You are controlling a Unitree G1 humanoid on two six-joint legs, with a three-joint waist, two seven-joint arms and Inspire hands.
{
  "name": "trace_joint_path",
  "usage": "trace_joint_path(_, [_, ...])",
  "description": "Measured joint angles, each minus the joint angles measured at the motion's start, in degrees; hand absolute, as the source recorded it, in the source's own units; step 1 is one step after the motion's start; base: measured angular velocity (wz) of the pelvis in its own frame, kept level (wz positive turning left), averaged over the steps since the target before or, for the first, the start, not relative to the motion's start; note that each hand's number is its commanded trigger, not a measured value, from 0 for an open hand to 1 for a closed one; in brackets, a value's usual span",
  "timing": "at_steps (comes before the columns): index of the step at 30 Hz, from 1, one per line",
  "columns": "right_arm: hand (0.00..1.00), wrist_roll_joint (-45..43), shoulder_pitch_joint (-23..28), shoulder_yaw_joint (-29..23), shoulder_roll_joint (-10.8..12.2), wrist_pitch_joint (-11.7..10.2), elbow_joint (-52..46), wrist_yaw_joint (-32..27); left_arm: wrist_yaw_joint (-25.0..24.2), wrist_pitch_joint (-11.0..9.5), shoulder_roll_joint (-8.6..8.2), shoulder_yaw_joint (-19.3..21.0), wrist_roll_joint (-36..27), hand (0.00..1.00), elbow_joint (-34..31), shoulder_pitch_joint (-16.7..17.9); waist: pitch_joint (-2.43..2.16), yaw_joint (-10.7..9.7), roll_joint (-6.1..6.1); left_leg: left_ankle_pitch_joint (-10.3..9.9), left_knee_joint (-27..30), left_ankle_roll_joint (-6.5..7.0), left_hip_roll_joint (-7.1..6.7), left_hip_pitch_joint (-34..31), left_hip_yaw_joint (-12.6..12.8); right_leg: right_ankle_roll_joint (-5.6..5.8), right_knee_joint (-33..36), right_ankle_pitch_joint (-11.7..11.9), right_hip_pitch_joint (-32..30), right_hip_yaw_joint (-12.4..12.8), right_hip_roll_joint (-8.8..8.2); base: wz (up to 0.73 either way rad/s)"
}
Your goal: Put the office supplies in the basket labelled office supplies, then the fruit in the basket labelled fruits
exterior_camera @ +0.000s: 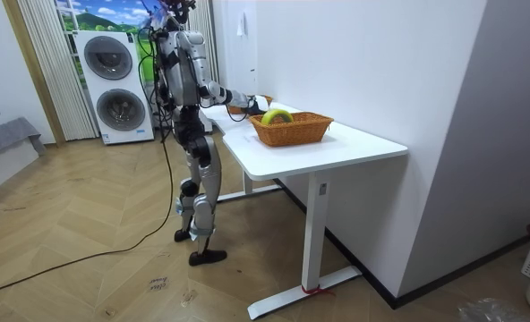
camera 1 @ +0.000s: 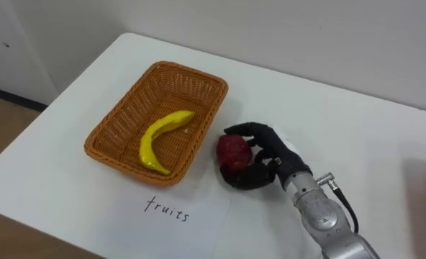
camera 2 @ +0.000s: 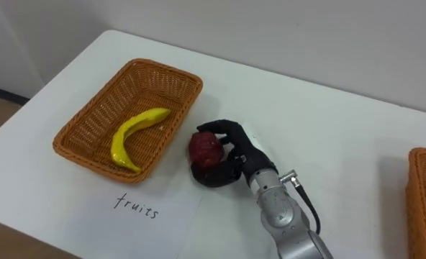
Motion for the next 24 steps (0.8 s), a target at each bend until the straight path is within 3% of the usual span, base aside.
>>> trace_joint_path(7, [1.00, 0.2, 0.0, -0.7, 0.1, -0.3, -0.4, 1.0, -0.2, 0.0, -0.13, 0.7, 0.0, 0.00, 0.0, 0.1, 0.39, -0.1, -0.10, 0.0, -0.1, -0.04, -0.01, -0.3, -0.1, -0.01, -0.1, 0.0, -0.1, -0.1, 0.03, 0.01])
trace_joint_path(12, [1.00, -0.3, 0.1, -1.6, 0.0, 0.3, -1.8, 2.0, -0.4, 0.0, 0.26, 1.7, 0.0, 0.00, 0.0, 0.7, 0.28, -0.6, -0.73, 0.0, 0.0, -0.01, -0.02, -0.4, -0.5, 0.00, -0.2, 0.0, -0.1, -0.9, -0.08, 0.05])
trace_joint_path(13, [1.00, -0.6, 0.2, -2.0, -0.2, 0.5, -2.3, 2.1, -1.0, 0.0, 0.44, 1.7, 0.0, 0.00, 0.0, 0.8, 0.03, -1.2, -1.16, 0.0, 0.1, -0.01, -0.05, -0.6, -0.8, 0.01, -0.2, 0.0, -0.1, -1.0, -0.09, 0.11])
trace_joint_path(24, [1.00, -9.2, 1.4, -7.3, -3.9, 4.0, -8.4, 3.1, -2.8, 0.1, 0.74, 4.0, 0.0, 0.00, 1.7, 2.0, 0.17, -3.3, -1.31, 0.0, 0.4, 0.00, -0.06, -0.8, -0.2, 0.03, -0.8, 0.0, -0.2, 0.3, 0.01, -0.01])
